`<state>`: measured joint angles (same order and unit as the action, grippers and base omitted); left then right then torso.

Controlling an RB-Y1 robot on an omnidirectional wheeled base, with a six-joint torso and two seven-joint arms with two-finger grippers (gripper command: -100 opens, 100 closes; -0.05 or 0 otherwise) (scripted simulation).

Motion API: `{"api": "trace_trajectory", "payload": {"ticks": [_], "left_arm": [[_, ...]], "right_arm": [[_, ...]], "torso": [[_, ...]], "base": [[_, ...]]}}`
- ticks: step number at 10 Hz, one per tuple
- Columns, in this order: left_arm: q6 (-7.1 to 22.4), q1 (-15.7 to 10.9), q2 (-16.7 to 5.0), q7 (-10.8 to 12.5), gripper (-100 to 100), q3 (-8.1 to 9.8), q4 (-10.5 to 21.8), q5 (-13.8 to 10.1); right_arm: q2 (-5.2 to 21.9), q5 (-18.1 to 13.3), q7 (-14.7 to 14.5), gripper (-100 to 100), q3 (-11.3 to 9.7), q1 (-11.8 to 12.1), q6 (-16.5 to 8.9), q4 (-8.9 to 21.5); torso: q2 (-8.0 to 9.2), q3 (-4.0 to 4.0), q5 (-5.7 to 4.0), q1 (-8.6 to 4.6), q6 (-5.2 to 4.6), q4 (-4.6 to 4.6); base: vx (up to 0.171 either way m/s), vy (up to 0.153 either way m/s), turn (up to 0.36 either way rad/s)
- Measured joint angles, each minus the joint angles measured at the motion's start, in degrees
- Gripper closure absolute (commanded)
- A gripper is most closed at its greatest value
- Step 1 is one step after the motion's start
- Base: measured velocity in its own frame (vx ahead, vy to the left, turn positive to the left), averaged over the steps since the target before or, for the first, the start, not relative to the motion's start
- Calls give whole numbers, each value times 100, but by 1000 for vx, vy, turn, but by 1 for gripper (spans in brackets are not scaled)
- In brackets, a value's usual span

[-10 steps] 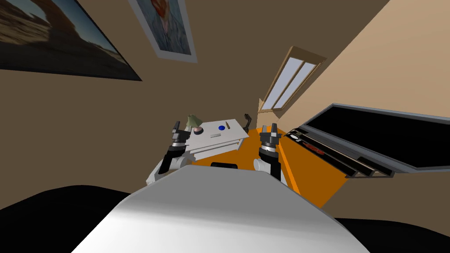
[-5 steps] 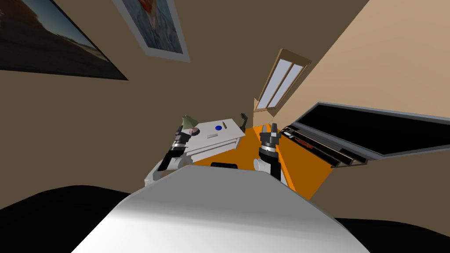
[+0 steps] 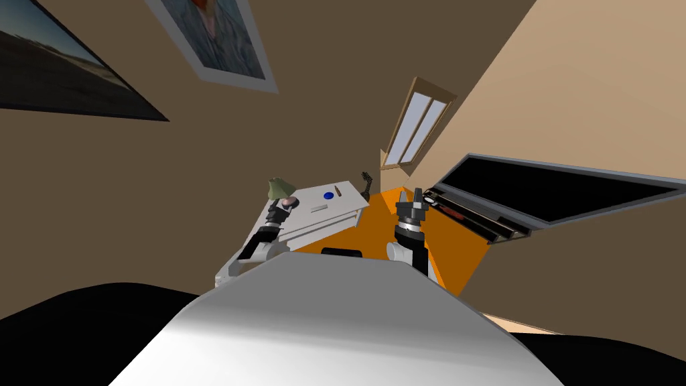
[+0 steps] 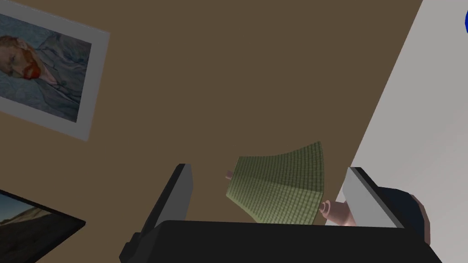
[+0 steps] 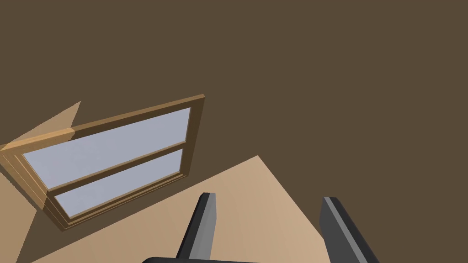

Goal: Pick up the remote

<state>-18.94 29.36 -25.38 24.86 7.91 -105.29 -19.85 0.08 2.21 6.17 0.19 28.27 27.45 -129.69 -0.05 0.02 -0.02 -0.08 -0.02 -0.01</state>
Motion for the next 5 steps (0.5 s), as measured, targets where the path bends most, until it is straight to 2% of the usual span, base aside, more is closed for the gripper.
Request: {"api": "trace_trajectory", "payload": {"ticks": [3,5], "left_arm": [[300,26,-188,184,-100,-10,416,-270],[706,-14,-273,261,-100,25,567,-482]], "right_arm": [[0,0,0,0,0,1,0,0],[0,0,0,0,1,1,0,0]], "torso": [[-3,2,-1,0,3,-1],[-4,2,0,1,4,-1]], "base": [[28,-34,-162],[17,-13,-39]]}}
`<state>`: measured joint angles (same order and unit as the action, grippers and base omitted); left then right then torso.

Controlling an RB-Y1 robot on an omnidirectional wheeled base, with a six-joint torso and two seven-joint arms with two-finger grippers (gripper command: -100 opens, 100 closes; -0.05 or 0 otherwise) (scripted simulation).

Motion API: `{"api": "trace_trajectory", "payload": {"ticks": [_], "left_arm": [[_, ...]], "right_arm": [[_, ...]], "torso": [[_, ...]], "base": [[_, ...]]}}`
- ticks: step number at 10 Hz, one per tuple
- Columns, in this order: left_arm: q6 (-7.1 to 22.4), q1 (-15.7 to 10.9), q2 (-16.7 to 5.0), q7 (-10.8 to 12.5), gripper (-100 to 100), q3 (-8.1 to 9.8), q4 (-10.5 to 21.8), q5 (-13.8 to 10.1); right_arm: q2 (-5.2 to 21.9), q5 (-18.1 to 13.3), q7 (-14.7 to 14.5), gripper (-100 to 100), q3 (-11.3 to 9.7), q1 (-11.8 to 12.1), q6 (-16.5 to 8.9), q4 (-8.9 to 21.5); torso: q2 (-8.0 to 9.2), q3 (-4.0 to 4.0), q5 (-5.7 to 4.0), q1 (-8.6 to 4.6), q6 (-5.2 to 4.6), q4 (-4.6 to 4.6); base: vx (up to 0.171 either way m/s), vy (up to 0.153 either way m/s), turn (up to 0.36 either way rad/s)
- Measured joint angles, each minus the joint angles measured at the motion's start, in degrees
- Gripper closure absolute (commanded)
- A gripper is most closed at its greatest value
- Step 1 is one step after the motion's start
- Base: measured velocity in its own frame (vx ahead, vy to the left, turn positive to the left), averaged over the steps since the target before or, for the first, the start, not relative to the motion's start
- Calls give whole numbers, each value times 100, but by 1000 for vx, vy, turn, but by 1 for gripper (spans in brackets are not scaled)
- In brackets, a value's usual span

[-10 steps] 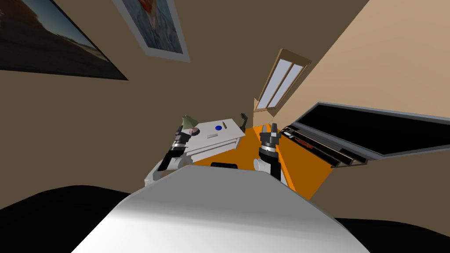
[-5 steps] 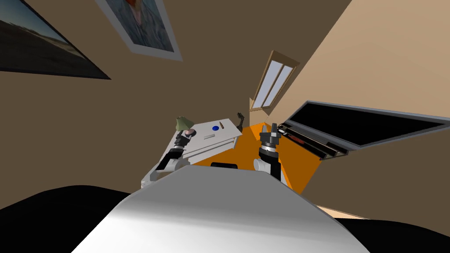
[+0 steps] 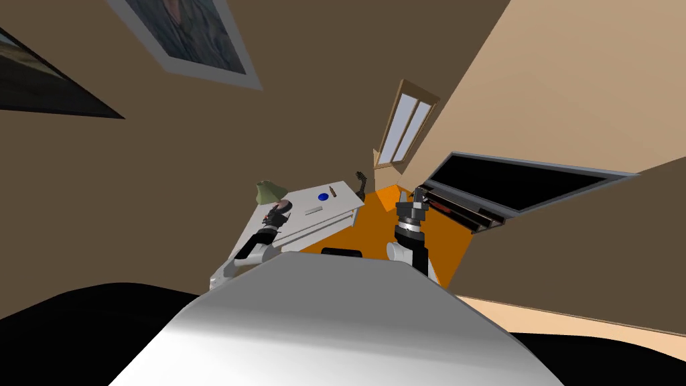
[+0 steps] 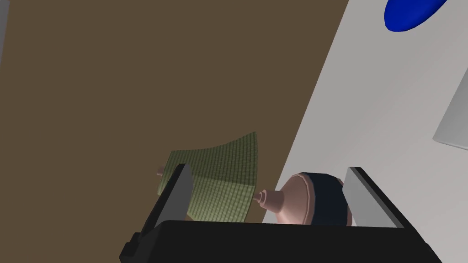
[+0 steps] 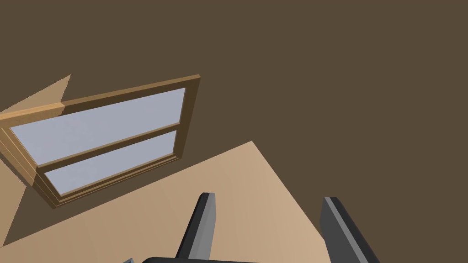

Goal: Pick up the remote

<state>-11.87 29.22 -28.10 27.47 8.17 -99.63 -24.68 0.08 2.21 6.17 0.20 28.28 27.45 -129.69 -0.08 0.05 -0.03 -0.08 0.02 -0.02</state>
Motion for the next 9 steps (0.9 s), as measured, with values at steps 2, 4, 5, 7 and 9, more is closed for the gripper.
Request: {"api": "trace_trajectory", "payload": {"ticks": [2,4,5,7,9], "left_arm": [[88,-12,-168,103,-100,-39,305,-162],[377,-30,-282,189,-100,-47,540,-379],[475,-61,-383,254,-100,-57,716,-480],[671,-52,-505,343,-100,-96,1038,-711],[962,-80,-616,387,-100,-64,1174,-889]], "right_arm": [[0,0,0,0,-1,-1,0,0],[0,0,0,0,0,0,0,0],[0,0,0,0,0,0,0,0],[0,0,0,0,0,0,0,0],[0,0,0,0,0,-1,0,0]], "torso": [[2,-1,1,3,-5,1],[-7,4,1,2,-3,-1],[-6,3,0,4,1,-1],[-4,2,0,4,1,-1],[-1,0,0,3,-4,0]], "base": [[26,-19,-170],[47,-19,-159],[45,-18,-228],[23,-7,-55],[35,-14,-186]]}}
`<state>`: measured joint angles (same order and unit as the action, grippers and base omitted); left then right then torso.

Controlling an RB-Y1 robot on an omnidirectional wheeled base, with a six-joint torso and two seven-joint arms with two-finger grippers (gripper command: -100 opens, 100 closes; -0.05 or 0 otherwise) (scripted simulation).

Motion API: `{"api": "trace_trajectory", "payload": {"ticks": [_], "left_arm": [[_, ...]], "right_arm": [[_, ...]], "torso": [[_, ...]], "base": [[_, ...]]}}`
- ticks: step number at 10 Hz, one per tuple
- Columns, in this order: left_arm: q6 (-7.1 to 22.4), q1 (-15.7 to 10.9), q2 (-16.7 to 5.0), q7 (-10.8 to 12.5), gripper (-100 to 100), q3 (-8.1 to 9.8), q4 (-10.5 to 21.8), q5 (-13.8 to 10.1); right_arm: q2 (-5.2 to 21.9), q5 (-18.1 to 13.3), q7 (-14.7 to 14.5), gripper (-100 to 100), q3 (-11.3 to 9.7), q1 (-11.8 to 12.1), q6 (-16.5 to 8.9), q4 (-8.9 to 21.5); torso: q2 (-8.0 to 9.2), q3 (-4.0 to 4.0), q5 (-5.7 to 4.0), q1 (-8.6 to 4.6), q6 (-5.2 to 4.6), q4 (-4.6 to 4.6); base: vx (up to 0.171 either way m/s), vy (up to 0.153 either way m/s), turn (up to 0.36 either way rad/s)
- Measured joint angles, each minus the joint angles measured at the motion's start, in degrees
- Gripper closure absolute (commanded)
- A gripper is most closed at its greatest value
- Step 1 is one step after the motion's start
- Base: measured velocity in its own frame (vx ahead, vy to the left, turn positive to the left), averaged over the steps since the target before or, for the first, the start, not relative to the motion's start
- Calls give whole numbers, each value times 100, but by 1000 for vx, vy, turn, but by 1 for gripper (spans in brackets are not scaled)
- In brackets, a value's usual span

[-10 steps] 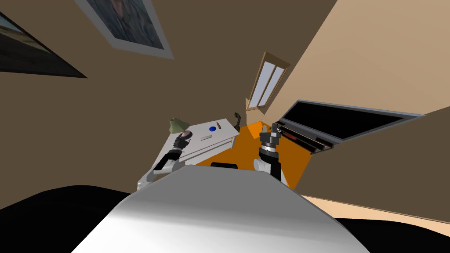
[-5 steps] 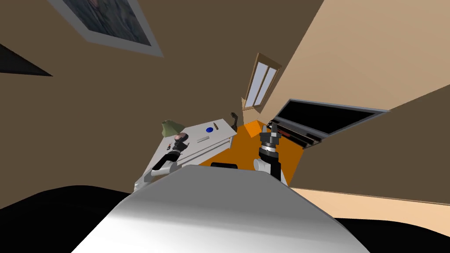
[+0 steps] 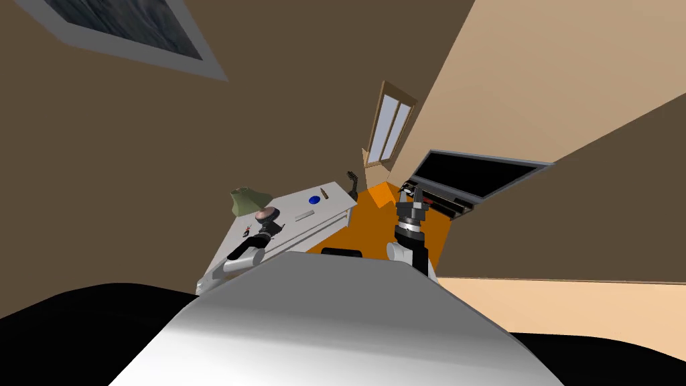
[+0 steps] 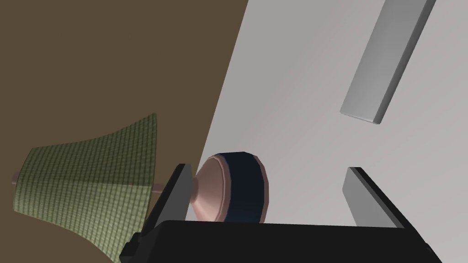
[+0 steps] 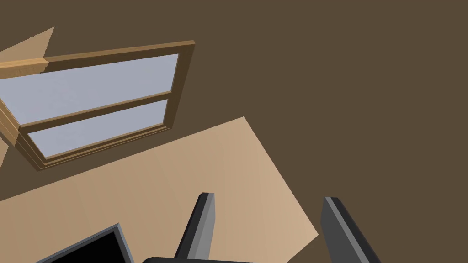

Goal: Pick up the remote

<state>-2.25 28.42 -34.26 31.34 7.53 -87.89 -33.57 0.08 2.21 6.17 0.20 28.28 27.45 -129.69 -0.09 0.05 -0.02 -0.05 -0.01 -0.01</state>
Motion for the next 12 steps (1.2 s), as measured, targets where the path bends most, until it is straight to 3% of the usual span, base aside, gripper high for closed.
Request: {"api": "trace_trajectory", "payload": {"ticks": [1,2,4,10,11,12], "left_arm": [[158,-32,-38,26,-100,3,100,-78],[261,-70,-214,99,-100,-76,347,-268],[413,-62,-245,136,-100,-94,516,-383],[1342,-145,-587,257,-100,-131,1241,-1096],[1461,-143,-805,287,-100,-240,1417,-1359],[1601,-181,-864,305,-100,-264,1537,-1483]], "right_arm": [[0,0,0,0,1,1,0,0],[0,0,0,0,0,0,0,0],[0,0,0,0,1,1,0,0],[0,0,0,0,1,2,0,0],[0,0,0,0,0,1,0,0],[0,0,0,0,1,2,0,0]], "torso": [[-1,1,0,2,4,-1],[-6,3,1,3,1,-2],[2,-1,1,3,7,0],[-6,4,1,4,7,-2],[-8,5,0,4,1,-2],[-5,4,1,5,8,-2]], "base": [[47,-11,-230],[43,-6,-137],[30,-4,-112],[51,1,-202],[42,8,-120],[16,4,36]]}}
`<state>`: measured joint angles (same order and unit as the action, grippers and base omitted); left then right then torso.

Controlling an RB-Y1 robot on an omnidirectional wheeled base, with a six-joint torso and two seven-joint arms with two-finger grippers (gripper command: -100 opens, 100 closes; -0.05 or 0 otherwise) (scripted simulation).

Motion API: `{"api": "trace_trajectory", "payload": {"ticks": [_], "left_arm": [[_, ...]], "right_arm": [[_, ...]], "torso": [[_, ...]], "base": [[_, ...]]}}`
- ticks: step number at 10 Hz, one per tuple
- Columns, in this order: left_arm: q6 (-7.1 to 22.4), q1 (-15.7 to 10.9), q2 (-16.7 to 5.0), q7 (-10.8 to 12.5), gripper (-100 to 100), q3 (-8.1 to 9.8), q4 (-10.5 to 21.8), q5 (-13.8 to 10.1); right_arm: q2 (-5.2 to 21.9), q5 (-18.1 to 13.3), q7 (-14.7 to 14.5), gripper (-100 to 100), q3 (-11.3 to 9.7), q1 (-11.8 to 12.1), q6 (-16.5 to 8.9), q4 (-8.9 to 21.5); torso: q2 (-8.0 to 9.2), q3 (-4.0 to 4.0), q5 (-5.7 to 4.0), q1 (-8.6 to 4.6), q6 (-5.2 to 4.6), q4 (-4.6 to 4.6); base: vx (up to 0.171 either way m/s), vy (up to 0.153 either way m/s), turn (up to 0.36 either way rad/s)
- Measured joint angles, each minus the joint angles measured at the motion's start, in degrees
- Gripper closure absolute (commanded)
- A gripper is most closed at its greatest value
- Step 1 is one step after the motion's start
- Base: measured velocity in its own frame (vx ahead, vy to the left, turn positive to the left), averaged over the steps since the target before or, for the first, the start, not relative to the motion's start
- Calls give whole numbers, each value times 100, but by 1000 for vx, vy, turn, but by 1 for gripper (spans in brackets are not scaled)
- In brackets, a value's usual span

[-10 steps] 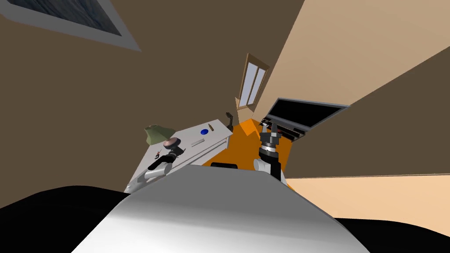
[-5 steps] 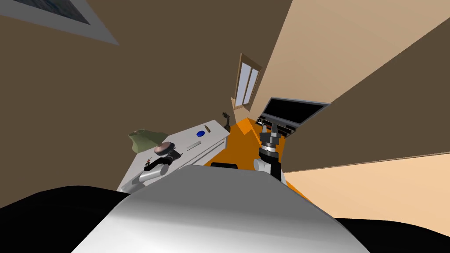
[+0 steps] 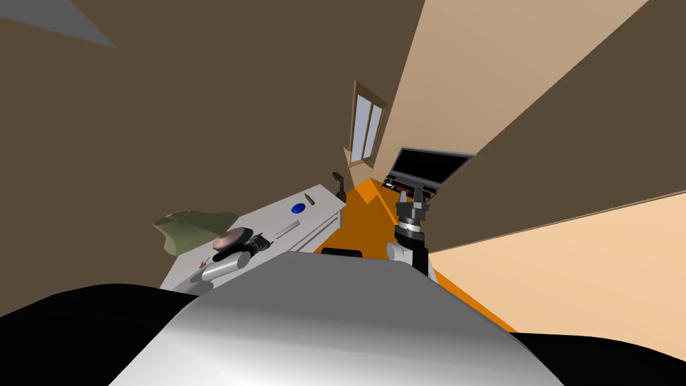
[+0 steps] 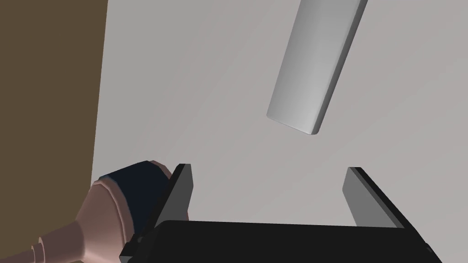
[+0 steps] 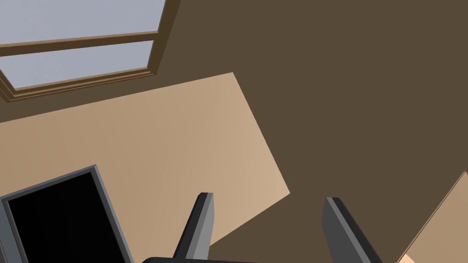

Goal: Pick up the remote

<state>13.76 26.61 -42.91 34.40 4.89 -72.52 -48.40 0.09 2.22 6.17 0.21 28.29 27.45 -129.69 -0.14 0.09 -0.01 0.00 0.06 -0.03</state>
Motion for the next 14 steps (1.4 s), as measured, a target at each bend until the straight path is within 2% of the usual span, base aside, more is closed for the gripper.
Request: {"api": "trace_trajectory", "payload": {"ticks": [2,6,7,8,10,14], "left_arm": [[317,-34,43,28,-100,65,125,-28],[874,-112,-266,9,-100,-119,652,-672],[1055,-116,-273,71,-100,-107,684,-663],[1240,-114,-336,110,-100,-133,771,-762],[1518,-214,-454,10,-100,-243,1107,-1125],[2097,-302,-637,-95,-100,-369,1530,-1665]], "right_arm": [[0,0,0,0,-1,-1,0,0],[0,0,0,0,0,0,0,0],[0,0,0,0,0,0,0,0],[0,0,0,0,0,-1,0,0],[0,0,0,0,0,0,0,0],[0,0,0,0,0,0,0,0]], "torso": [[6,-4,-1,-2,-6,2],[-5,3,0,4,-4,0],[-1,1,1,5,1,0],[1,-1,0,3,-5,1],[-1,0,0,1,-2,0],[4,-2,-1,0,-1,1]], "base": [[35,8,-205],[51,14,-184],[38,18,-278],[37,22,-132],[45,15,-156],[34,18,-159]]}}
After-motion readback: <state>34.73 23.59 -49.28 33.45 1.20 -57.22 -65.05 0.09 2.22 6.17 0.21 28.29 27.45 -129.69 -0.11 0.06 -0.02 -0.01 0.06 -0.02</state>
